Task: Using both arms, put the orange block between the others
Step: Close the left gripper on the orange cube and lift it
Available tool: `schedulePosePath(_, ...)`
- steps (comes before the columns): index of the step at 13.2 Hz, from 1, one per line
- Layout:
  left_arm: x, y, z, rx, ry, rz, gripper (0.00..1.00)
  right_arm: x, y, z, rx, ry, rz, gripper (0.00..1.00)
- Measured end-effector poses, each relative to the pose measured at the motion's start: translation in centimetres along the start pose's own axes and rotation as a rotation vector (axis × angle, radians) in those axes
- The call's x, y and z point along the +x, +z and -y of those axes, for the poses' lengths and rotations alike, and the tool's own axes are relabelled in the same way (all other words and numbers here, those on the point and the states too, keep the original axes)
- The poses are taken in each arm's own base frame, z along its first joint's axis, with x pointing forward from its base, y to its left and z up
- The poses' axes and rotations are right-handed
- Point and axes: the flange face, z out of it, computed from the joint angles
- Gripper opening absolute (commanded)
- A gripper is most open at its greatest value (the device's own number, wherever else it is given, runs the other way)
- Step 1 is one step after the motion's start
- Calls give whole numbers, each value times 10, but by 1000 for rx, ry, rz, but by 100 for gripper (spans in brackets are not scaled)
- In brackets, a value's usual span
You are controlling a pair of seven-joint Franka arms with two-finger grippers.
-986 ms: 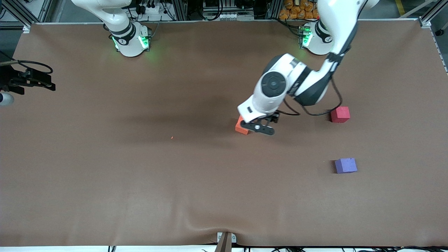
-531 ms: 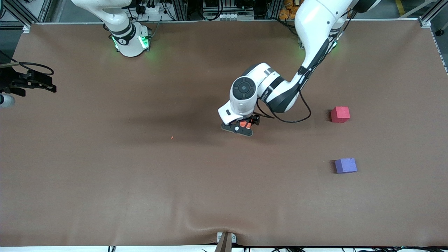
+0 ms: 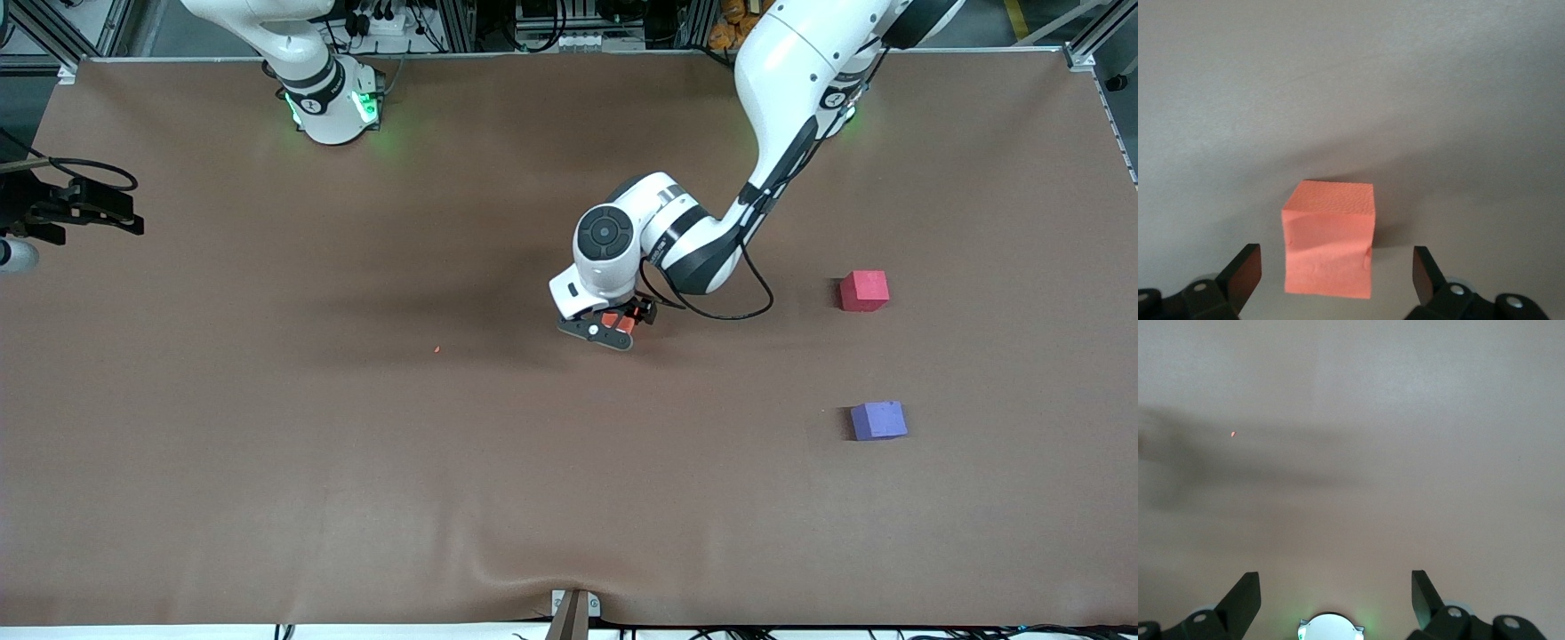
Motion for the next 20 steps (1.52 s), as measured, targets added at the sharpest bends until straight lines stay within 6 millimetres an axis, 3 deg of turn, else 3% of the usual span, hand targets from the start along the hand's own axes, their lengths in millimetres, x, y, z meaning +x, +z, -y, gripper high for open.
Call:
schedulePosePath(5,-1,15,-5,-2,38,5,100,0,1,0,0,0,2,100)
schedulePosePath(20,3,22,5,10,87,10,100,0,2,0,1,0,3,100)
